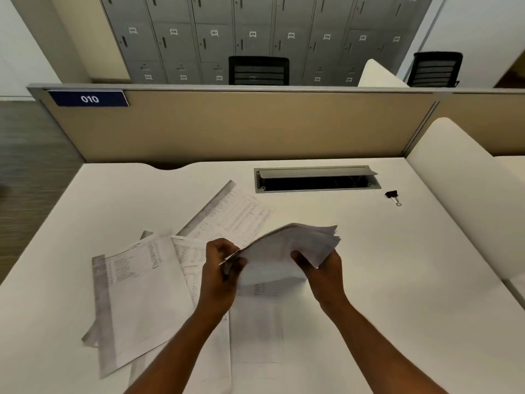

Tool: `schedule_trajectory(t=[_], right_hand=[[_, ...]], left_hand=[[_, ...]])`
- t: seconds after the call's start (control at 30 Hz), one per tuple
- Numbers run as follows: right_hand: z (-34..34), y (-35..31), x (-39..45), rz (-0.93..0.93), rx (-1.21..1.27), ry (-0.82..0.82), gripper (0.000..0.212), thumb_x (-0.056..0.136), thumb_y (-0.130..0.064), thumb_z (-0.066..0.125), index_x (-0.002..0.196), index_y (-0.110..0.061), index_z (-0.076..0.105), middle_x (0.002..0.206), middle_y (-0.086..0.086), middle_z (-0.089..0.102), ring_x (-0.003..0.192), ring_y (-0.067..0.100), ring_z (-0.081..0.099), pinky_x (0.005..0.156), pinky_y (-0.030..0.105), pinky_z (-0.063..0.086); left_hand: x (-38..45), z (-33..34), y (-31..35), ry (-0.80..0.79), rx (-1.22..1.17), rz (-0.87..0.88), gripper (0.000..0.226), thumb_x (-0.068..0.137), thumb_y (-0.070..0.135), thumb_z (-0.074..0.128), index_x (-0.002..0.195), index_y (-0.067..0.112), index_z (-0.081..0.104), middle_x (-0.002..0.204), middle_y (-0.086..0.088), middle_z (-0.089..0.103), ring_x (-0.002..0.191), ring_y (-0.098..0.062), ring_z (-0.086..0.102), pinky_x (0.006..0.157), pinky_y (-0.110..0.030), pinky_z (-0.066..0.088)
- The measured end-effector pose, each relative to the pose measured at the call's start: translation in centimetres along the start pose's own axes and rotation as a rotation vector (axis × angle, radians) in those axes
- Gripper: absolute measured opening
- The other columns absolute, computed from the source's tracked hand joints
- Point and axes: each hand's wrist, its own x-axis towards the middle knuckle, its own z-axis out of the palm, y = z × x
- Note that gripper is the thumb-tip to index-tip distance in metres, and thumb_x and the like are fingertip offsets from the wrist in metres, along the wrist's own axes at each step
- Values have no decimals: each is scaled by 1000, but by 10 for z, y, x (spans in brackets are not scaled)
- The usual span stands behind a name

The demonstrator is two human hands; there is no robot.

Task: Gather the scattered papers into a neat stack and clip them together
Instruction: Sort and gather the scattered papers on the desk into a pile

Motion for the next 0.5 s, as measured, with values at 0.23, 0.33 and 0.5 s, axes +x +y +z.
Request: schedule_trajectory(t=[0.23, 0.33, 0.5], right_hand=[[3, -12, -1, -71, 31, 115, 41, 80, -18, 86, 111, -37, 68, 106, -10, 74, 103, 10, 70, 79, 19, 58], [4, -24, 1, -145, 38, 132, 50, 78, -29, 85, 121, -35, 62, 112, -10, 70, 109, 11, 67, 82, 20, 58], [-2, -10, -2, -68, 75, 93, 75, 73, -14, 87, 137, -17, 48, 125, -10, 63, 115, 9, 64, 89, 23, 58]], left_hand=[[7, 1, 17, 132, 2, 16, 63, 73, 77, 56, 107, 25, 61, 97, 10, 67, 90, -1, 64, 78, -21, 54], [5, 6, 21, 83, -62, -45, 90, 72, 88, 43, 118, 13, 59, 104, -8, 66, 97, -18, 64, 79, -31, 55], [-4, 10, 20, 39, -7, 41, 72, 88, 70, 42, 123, 8, 51, 117, 3, 58, 113, -11, 57, 96, -33, 52]])
